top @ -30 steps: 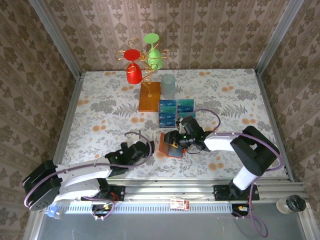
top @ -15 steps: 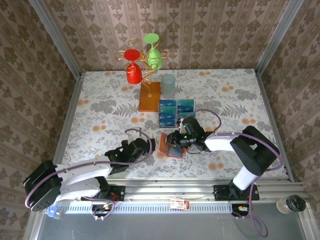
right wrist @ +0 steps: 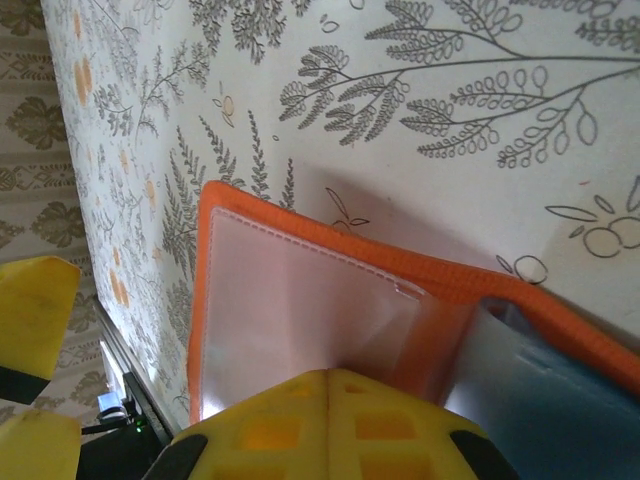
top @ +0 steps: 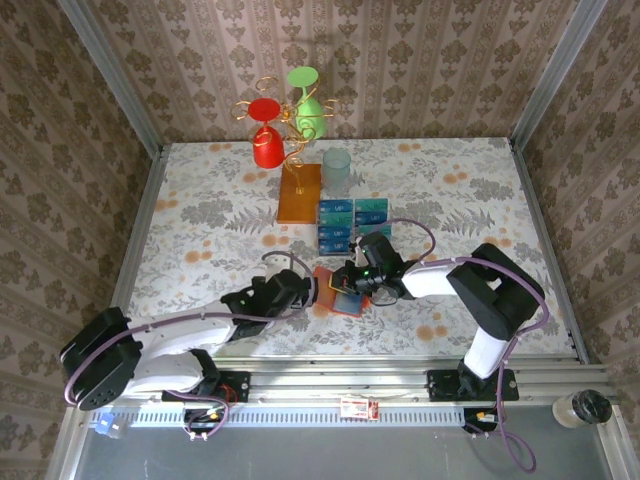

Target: Put the credit cards into the card holder

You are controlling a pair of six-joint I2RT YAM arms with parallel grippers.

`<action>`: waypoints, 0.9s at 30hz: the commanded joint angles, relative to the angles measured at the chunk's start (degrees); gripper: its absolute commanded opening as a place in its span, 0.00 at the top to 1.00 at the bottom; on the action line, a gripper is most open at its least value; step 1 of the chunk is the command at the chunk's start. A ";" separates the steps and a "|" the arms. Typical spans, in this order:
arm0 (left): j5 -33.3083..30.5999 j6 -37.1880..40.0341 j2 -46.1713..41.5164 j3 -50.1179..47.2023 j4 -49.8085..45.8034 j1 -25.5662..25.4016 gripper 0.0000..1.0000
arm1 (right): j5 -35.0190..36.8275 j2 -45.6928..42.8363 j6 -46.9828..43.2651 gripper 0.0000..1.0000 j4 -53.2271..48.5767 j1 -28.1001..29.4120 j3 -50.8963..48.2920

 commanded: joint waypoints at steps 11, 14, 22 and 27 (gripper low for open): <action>2.06 1.97 9.23 2.32 1.67 0.55 0.00 | -1.90 -0.57 0.06 0.95 0.52 -0.23 -0.58; 1.07 0.47 9.93 1.94 0.21 0.54 0.00 | -1.74 -2.37 -0.24 0.92 0.23 -0.43 -1.70; 0.71 -1.52 10.90 1.16 -1.65 0.11 0.00 | 0.58 -8.11 -4.00 0.88 -5.03 -0.51 -4.53; -0.39 -3.66 11.01 0.27 -1.76 -1.14 0.00 | 2.39 -9.21 -7.54 0.88 -9.25 -0.81 -5.29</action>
